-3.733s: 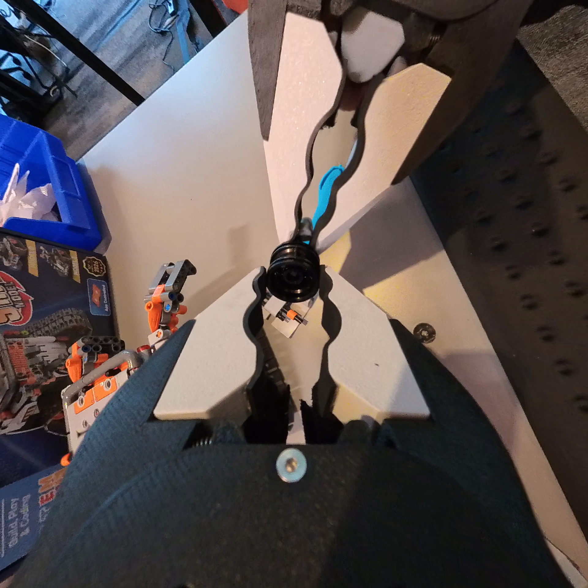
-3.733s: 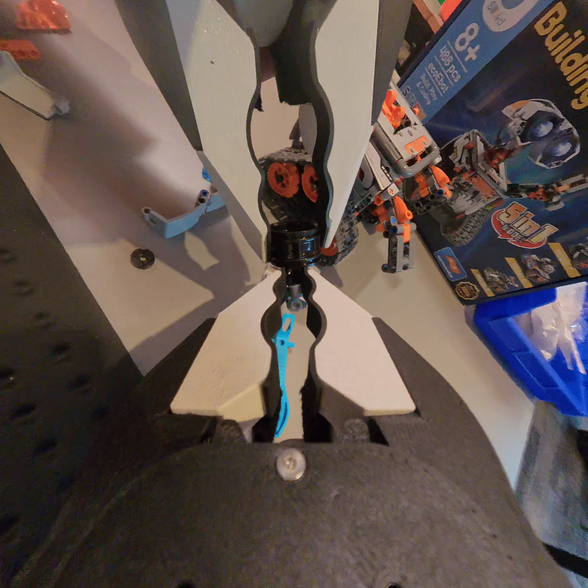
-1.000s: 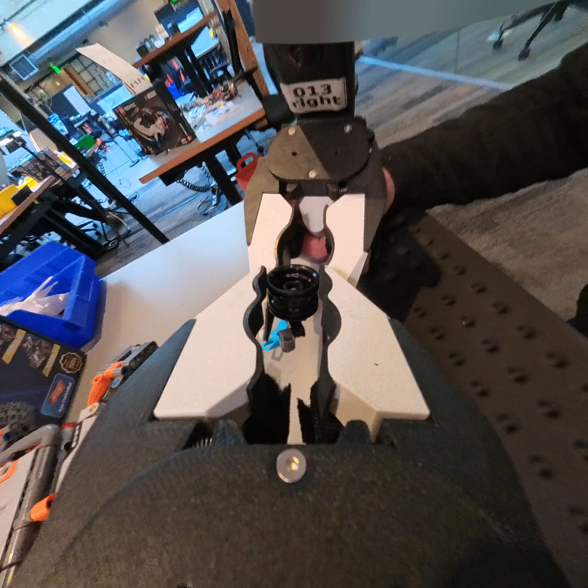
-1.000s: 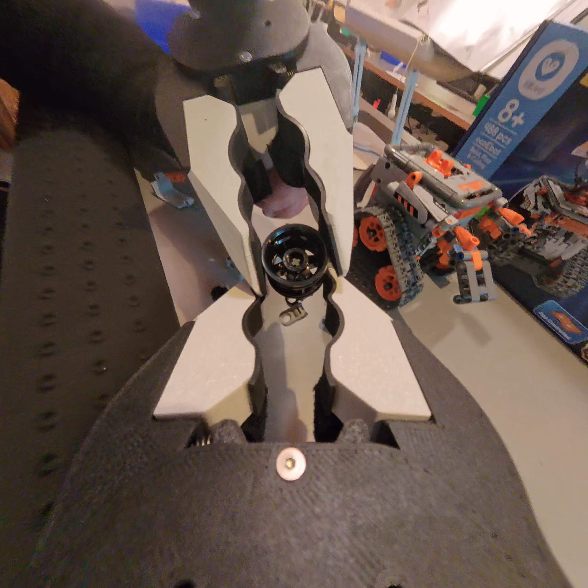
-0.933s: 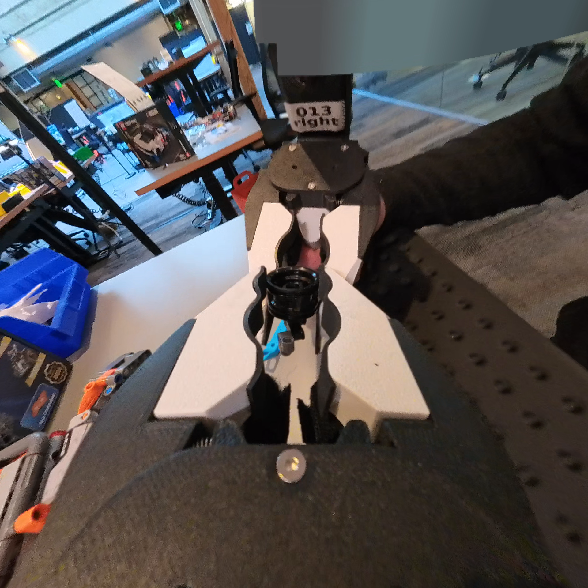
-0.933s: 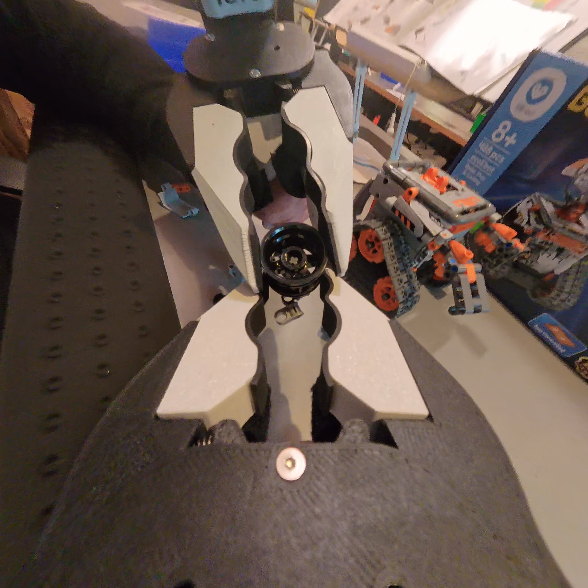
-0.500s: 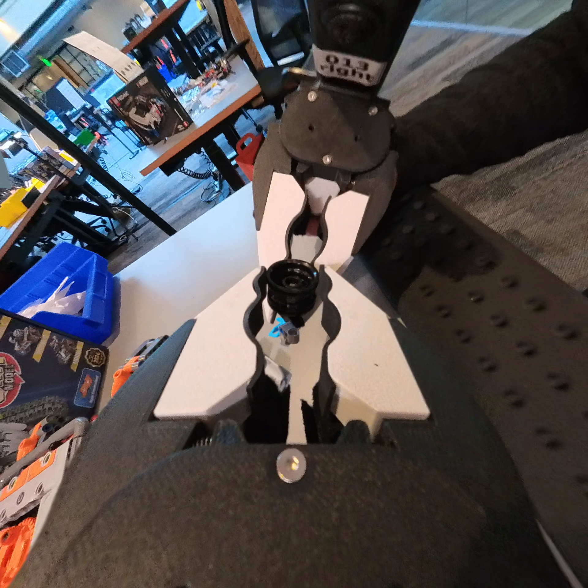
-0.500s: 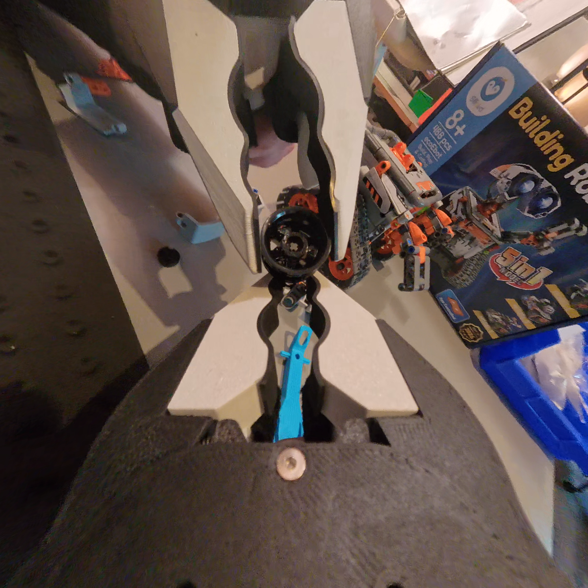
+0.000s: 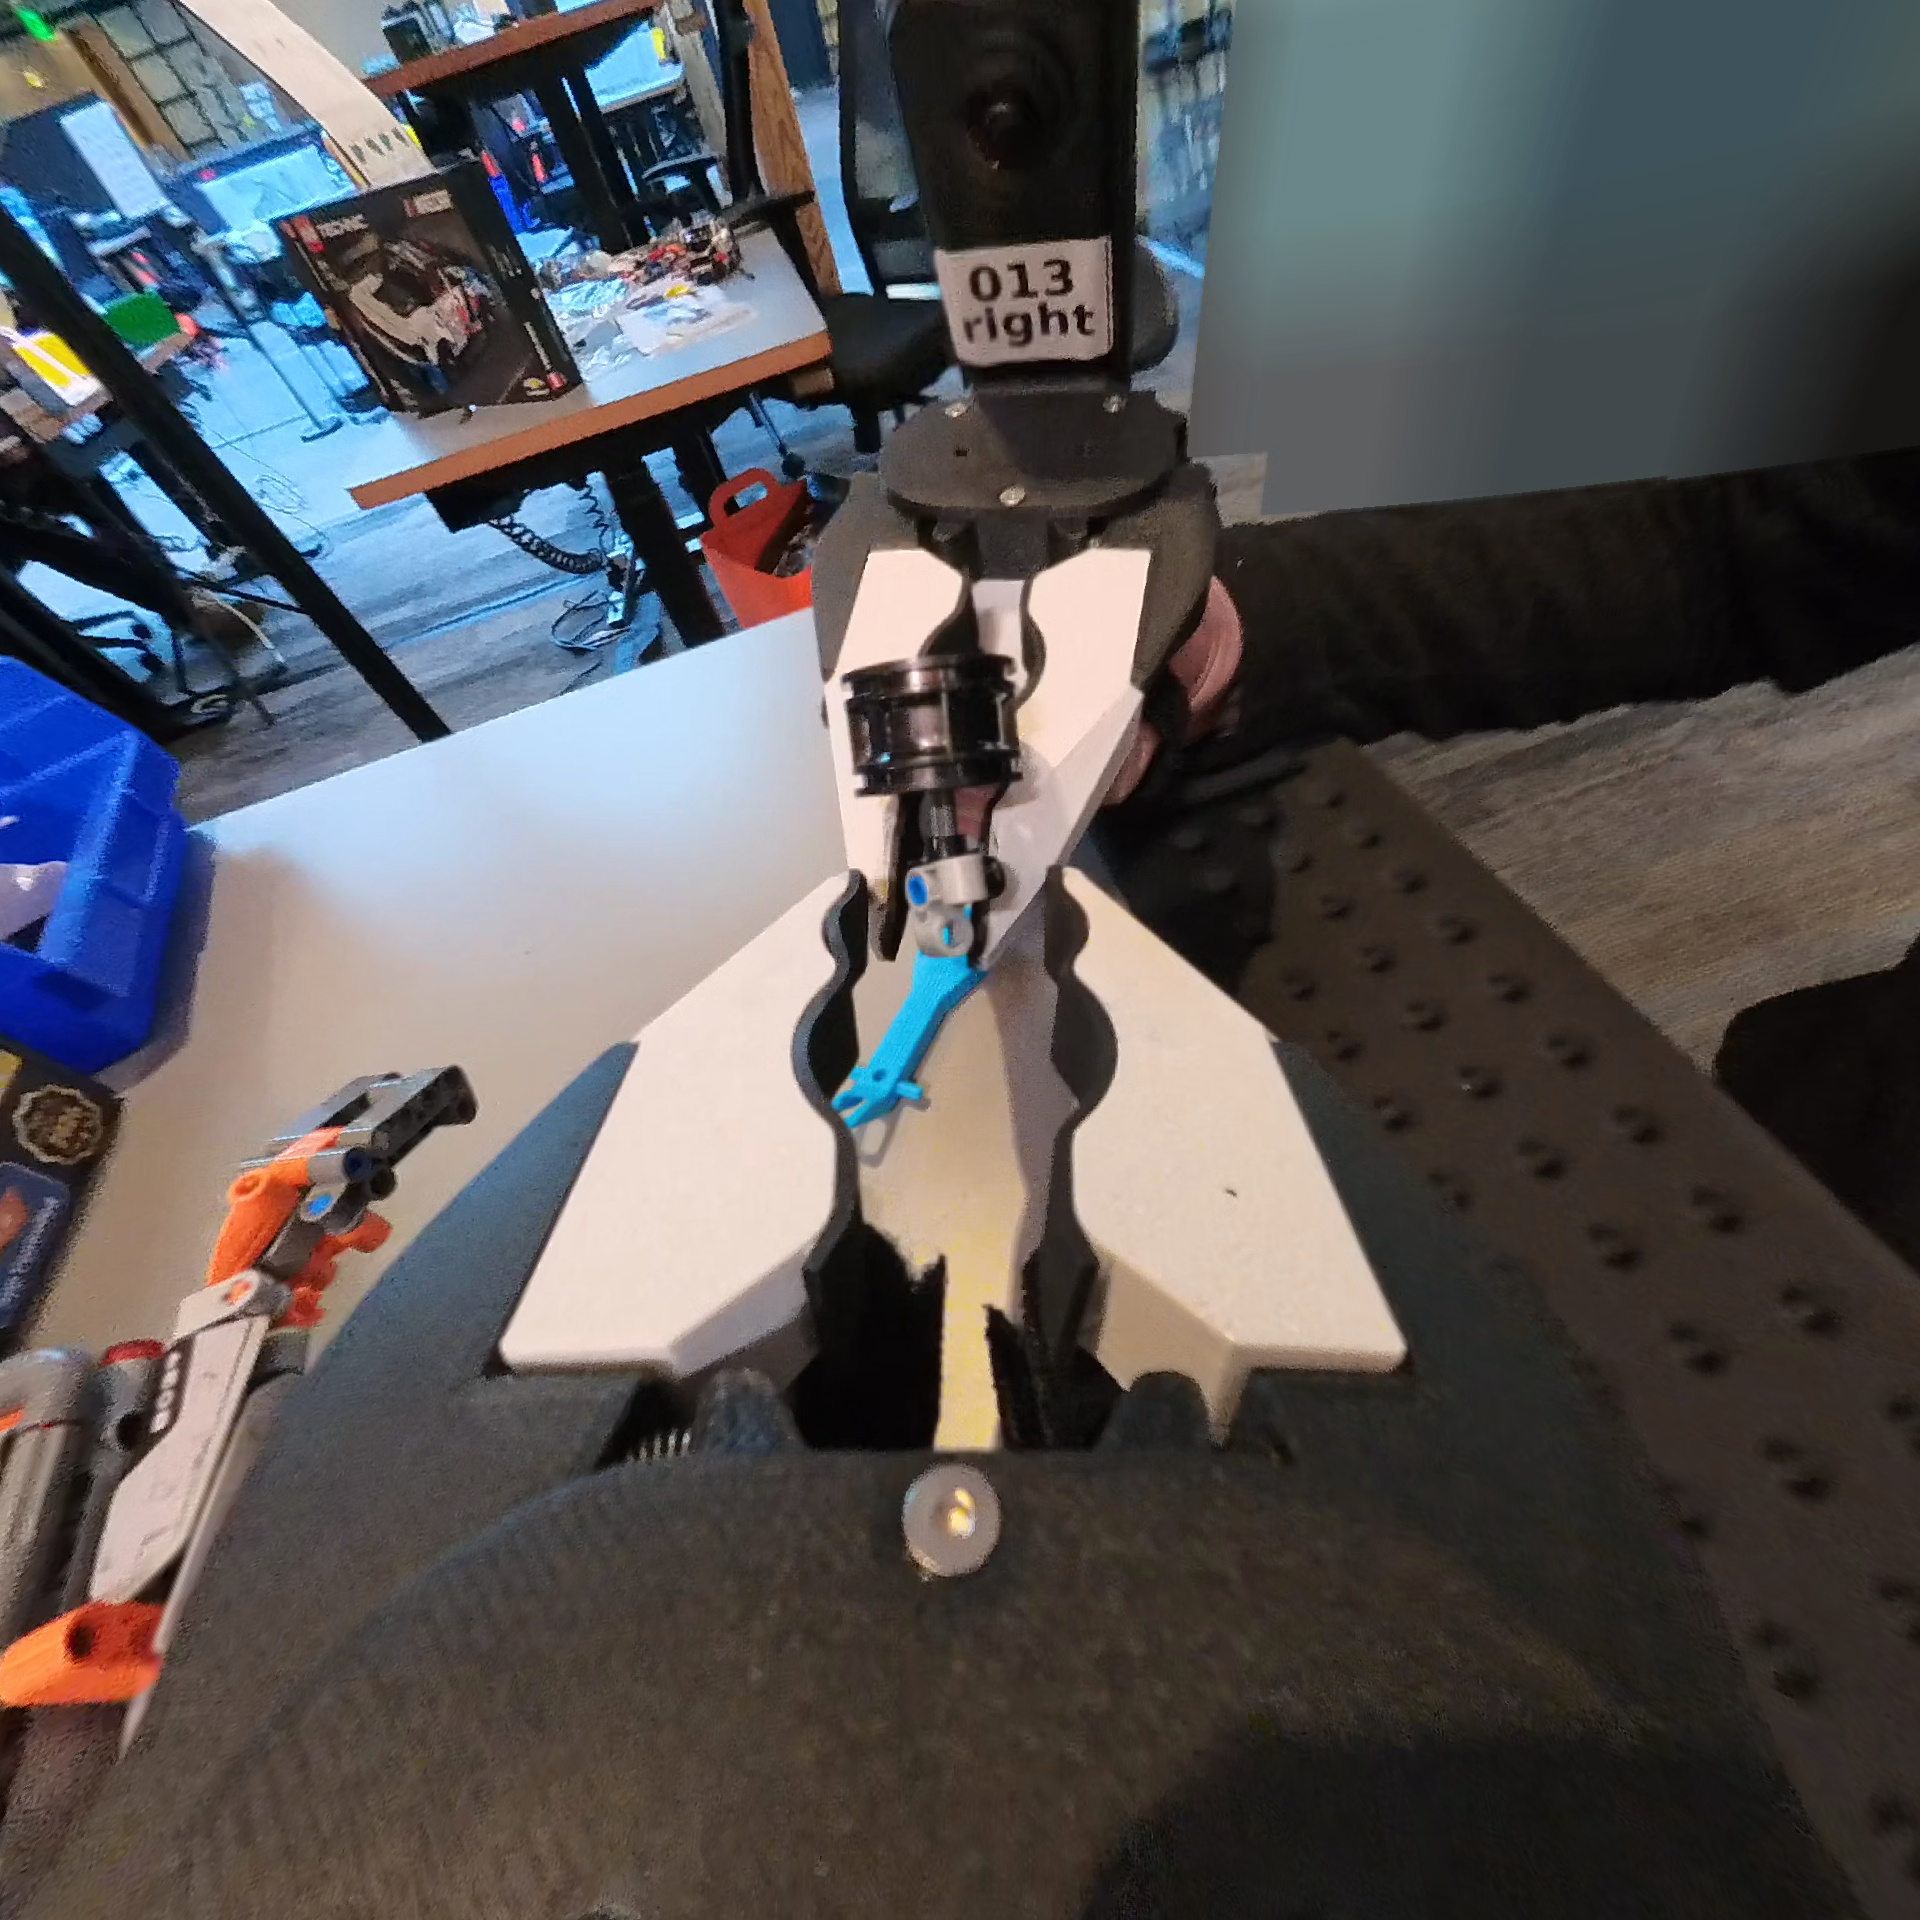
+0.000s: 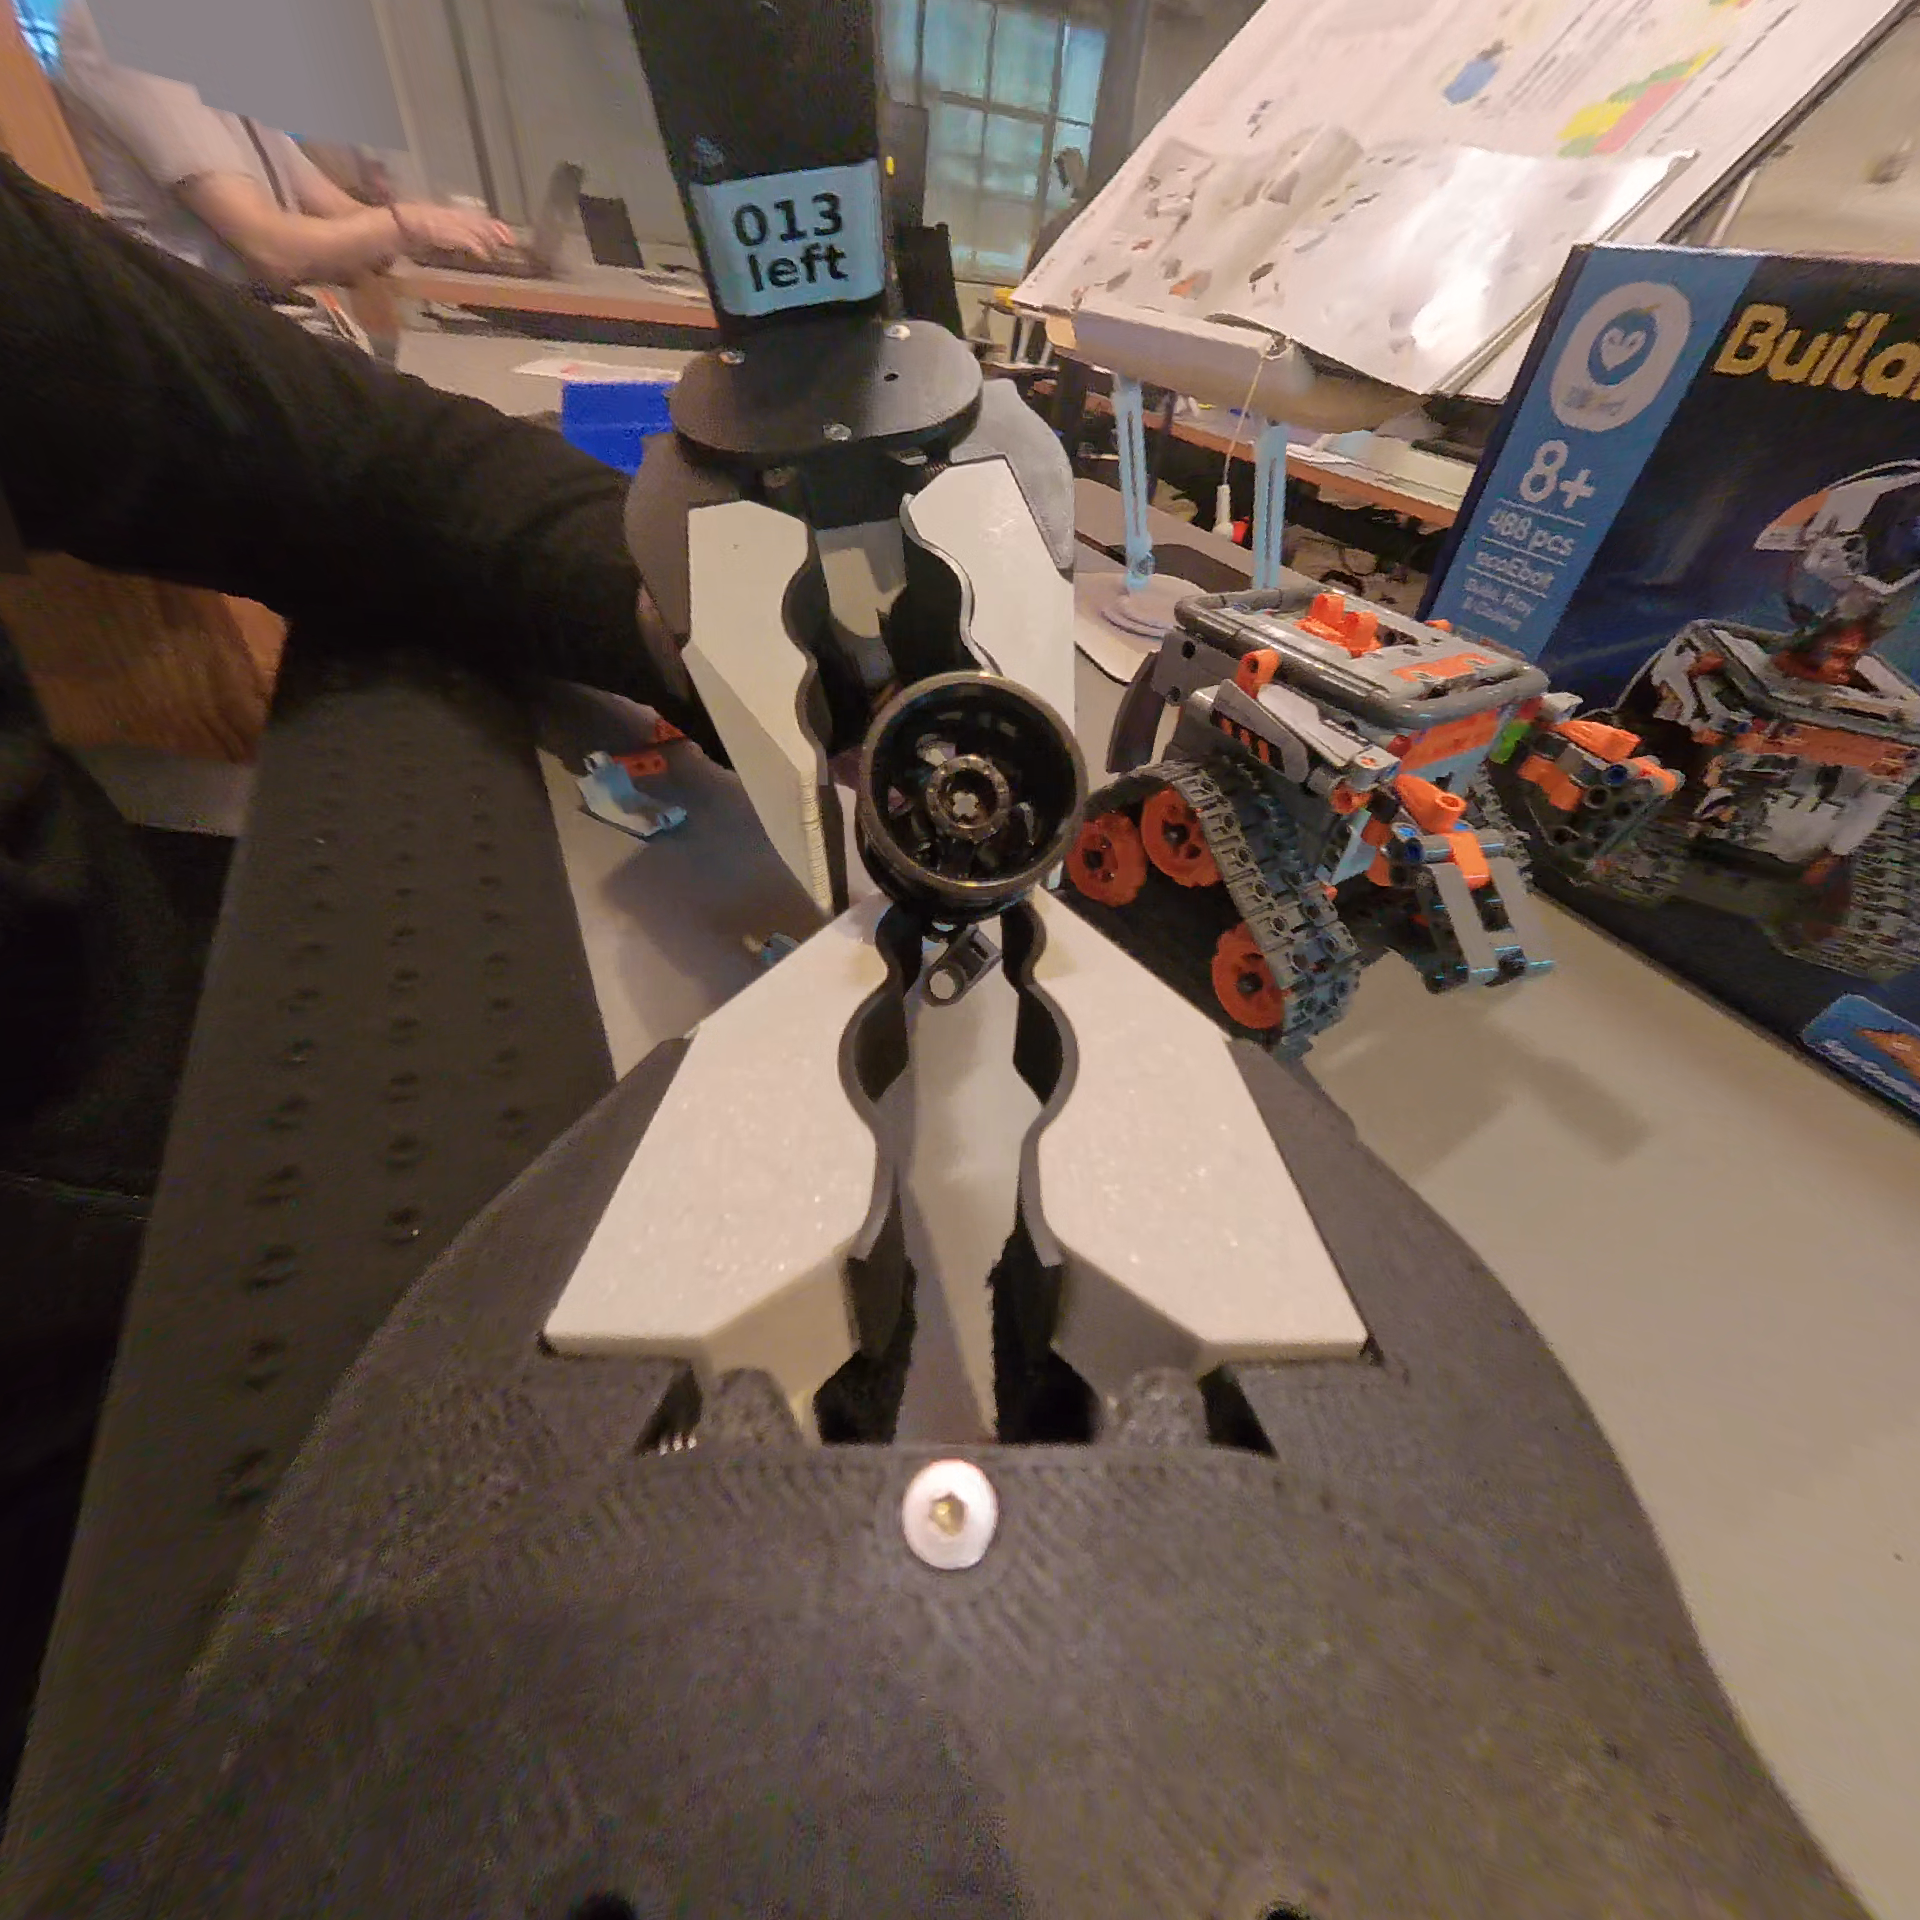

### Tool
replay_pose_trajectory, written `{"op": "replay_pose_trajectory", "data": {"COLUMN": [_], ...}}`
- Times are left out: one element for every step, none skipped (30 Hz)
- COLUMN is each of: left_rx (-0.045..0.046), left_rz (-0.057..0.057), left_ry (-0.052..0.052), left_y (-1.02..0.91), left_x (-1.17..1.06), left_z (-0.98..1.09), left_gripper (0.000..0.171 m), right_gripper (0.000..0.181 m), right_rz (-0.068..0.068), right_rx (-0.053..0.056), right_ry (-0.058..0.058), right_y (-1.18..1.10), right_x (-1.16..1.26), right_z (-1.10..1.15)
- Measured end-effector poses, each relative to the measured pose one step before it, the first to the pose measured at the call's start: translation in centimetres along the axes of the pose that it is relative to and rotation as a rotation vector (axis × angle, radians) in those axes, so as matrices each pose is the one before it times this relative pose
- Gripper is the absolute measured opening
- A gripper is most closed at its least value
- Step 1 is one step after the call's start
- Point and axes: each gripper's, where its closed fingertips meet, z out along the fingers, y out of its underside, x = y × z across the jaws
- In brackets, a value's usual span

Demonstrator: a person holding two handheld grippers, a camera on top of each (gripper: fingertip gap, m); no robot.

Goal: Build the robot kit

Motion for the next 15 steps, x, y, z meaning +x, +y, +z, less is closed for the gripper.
{"op": "replay_pose_trajectory", "data": {"left_rx": [0.01268, 0.00667, 0.01192, 0.02368, 0.02682, 0.03218, -0.00111, 0.00134, 0.00078, -0.00317, -0.00187, -0.00111, -0.00538, -0.00894, -0.00875], "left_rz": [-0.0136, -0.0111, -0.0188, -0.0147, -0.0206, -0.0190, -0.0253, -0.0182, 0.0018, 0.0098, 0.0071, 0.0090, 0.0067, -0.0008, 0.0052], "left_ry": [0.0076, 0.0020, 0.0086, 0.0088, 0.0047, 0.0110, 0.0154, 0.0026, -0.0077, -0.0016, -0.0072, -0.0134, -0.0096, -0.0069, -0.0163], "left_y": [-0.083, -0.019, -0.138, -0.261, -0.312, -0.392, 0.089, 0.067, 0.007, -0.034, -0.131, -0.141, -0.081, -0.056, -0.081], "left_x": [0.045, -0.007, 0.075, 0.080, 0.001, 0.046, 0.101, -0.019, -0.059, 0.064, -0.011, -0.113, -0.146, -0.241, -0.380], "left_z": [-0.058, -0.012, -0.043, -0.097, -0.130, -0.158, 0.099, 0.047, -0.001, -0.039, -0.049, -0.055, -0.095, -0.154, -0.203], "left_gripper": [0.031, 0.030, 0.029, 0.029, 0.022, 0.013, 0.013, 0.013, 0.013, 0.013, 0.013, 0.013, 0.013, 0.013, 0.013], "right_gripper": [0.012, 0.012, 0.012, 0.012, 0.013, 0.013, 0.013, 0.013, 0.013, 0.013, 0.015, 0.018, 0.023, 0.032, 0.040], "right_rz": [0.0118, 0.0112, 0.0098, 0.0089, 0.0144, 0.0237, 0.0212, 0.0059, -0.0018, 0.0039, 0.0106, 0.0085, 0.0009, 0.0032, 0.0105], "right_rx": [0.0060, 0.0046, 0.0049, 0.0109, 0.0046, -0.0034, -0.0049, -0.0008, -0.0033, 0.0014, 0.0087, 0.0016, -0.0110, -0.0074, 0.0050], "right_ry": [-0.0133, -0.0087, -0.0120, -0.0150, -0.0098, -0.0156, -0.0170, -0.0026, 0.0033, -0.0078, -0.0092, -0.0022, 0.0054, 0.0188, 0.0165], "right_y": [-0.070, -0.025, -0.101, -0.198, -0.036, 0.175, 0.197, 0.052, 0.015, -0.008, -0.104, -0.010, 0.134, 0.042, -0.162], "right_x": [-0.078, -0.005, -0.092, -0.145, -0.036, -0.071, -0.128, 0.014, 0.027, -0.114, -0.083, 0.015, 0.070, 0.241, 0.224], "right_z": [-0.006, 0.008, -0.031, -0.077, -0.041, 0.087, 0.076, -0.022, -0.010, -0.007, -0.038, -0.049, -0.090, -0.223, -0.366]}}
